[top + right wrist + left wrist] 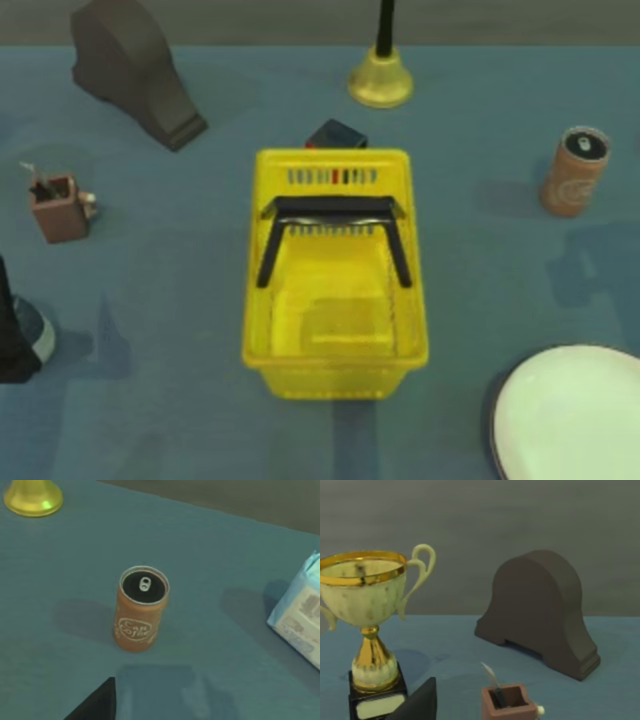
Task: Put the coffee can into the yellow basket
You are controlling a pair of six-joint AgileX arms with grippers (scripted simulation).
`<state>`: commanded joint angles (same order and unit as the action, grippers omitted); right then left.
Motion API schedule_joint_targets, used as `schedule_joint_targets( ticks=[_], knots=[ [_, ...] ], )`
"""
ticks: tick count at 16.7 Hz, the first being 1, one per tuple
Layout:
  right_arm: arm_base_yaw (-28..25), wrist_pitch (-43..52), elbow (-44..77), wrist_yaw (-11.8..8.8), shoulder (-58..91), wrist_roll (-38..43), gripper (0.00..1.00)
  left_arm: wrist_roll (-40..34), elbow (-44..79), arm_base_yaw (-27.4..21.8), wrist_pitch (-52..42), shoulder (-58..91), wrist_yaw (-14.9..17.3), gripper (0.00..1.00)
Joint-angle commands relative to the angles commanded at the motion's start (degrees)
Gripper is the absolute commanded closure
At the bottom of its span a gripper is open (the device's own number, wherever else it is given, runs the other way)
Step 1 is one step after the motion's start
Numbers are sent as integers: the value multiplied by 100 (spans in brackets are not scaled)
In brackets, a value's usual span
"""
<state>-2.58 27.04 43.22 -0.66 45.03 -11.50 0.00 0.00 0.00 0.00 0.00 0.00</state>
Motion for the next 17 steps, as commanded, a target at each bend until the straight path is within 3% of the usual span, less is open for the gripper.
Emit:
schedule_joint_targets(
  ticks=[11, 17],
  knots=[
    [-291, 3689, 6192, 24, 6410, -1597, 0, 0, 0, 0, 0, 0, 0, 0],
    [-380, 5151, 8704, 74, 9044, -2219, 0, 0, 0, 0, 0, 0, 0, 0]
  ],
)
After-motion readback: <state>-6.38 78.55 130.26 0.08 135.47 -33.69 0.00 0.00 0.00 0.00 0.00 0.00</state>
